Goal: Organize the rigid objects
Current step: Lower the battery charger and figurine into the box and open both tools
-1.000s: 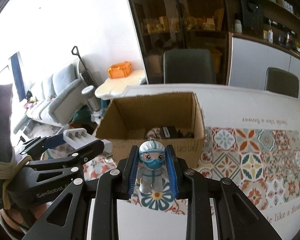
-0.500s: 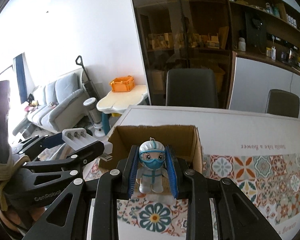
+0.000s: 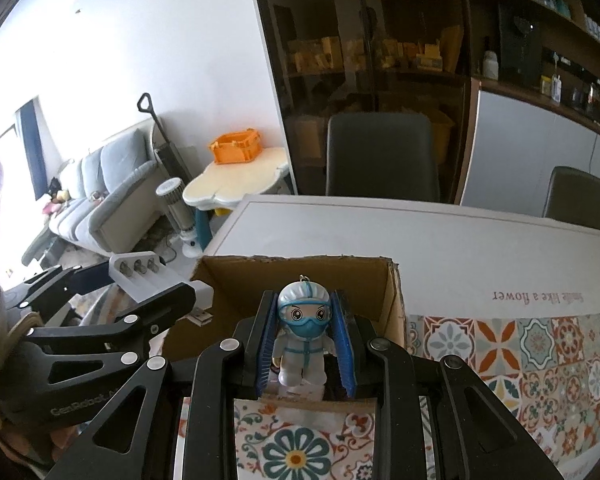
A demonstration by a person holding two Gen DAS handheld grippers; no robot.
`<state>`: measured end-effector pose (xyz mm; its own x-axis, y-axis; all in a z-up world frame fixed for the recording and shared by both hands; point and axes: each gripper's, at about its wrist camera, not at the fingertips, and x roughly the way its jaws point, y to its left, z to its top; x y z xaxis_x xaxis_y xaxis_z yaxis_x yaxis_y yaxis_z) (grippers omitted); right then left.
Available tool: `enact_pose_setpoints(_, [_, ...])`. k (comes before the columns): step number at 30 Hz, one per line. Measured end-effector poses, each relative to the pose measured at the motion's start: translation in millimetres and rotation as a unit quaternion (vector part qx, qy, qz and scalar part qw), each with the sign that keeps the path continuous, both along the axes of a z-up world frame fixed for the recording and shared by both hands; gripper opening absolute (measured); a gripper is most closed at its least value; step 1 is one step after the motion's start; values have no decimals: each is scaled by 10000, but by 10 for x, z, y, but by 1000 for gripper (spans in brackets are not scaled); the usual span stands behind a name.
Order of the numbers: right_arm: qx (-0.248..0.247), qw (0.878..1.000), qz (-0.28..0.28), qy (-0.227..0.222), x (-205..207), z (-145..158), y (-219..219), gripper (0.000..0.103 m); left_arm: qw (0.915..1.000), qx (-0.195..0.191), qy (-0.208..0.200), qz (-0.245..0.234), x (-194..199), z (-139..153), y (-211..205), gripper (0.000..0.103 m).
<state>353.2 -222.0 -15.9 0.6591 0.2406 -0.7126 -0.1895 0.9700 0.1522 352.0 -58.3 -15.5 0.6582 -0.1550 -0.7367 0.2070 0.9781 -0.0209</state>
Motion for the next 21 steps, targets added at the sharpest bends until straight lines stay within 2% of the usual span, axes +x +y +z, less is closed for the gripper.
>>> enact_pose_setpoints(11, [-123, 9993, -16, 348, 218, -237, 1, 27, 9985, 303, 450, 90, 254, -345, -42, 80])
enact_pose_setpoints(21, [-155, 9989, 13, 447, 292, -291, 86, 27, 9967, 487, 277, 583, 173, -323, 219, 97])
